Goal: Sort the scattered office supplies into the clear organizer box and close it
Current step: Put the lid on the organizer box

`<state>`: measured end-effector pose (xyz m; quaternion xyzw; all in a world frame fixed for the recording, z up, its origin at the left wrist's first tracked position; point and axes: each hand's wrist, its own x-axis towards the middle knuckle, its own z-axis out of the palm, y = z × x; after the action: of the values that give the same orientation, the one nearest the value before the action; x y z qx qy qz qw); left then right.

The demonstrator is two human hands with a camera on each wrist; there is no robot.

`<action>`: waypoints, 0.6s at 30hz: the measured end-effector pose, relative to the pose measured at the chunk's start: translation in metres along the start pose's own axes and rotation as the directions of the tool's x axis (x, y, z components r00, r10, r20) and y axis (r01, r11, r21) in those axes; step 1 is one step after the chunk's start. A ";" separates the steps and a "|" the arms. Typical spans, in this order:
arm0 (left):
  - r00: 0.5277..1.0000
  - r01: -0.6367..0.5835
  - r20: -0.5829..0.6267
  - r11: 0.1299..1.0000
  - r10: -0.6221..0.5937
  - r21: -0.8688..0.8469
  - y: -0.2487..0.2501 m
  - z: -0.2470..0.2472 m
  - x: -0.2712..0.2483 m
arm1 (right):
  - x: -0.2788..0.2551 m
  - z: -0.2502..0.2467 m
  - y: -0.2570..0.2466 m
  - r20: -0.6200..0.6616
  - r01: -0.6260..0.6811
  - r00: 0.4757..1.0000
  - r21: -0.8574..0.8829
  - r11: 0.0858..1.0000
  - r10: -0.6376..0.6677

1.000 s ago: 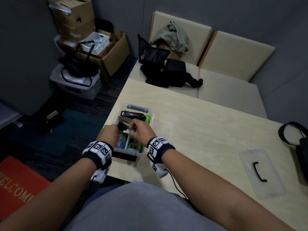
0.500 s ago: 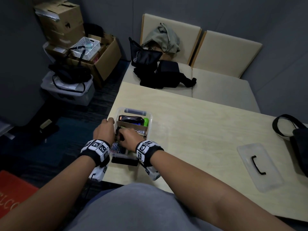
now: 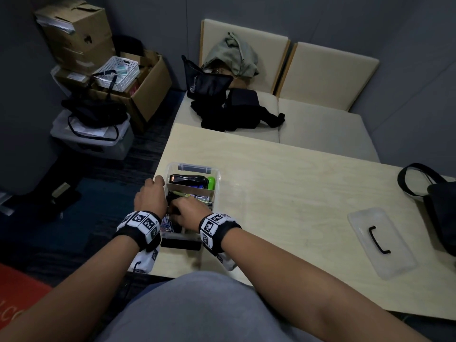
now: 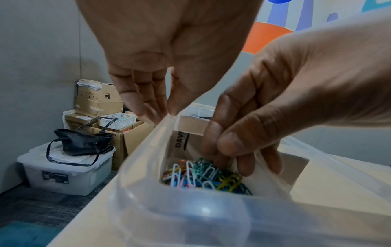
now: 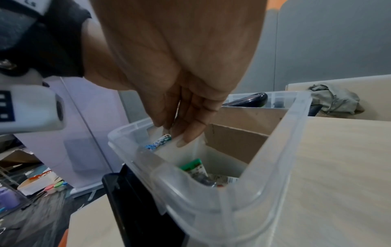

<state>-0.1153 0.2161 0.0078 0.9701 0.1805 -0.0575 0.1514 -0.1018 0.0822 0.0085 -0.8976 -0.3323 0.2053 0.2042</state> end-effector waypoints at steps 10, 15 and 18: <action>0.999 0.044 0.023 0.998 -0.043 -0.042 0.016 0.003 0.009 | -0.022 -0.025 0.033 -0.138 -0.034 0.989 0.131 0.991 0.052; 0.997 0.044 0.071 0.999 -0.044 0.006 0.019 -0.003 0.026 | -0.044 -0.027 0.066 -0.203 -0.098 0.973 0.057 0.994 0.108; 0.998 0.027 0.062 0.999 -0.025 -0.030 0.030 0.000 0.026 | -0.059 -0.026 0.084 -0.322 -0.245 0.915 0.030 0.969 0.241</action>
<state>-0.0803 0.1981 0.0114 0.9631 0.1891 -0.0864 0.1709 -0.0865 -0.0222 0.0020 -0.9545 -0.1814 0.0773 0.2237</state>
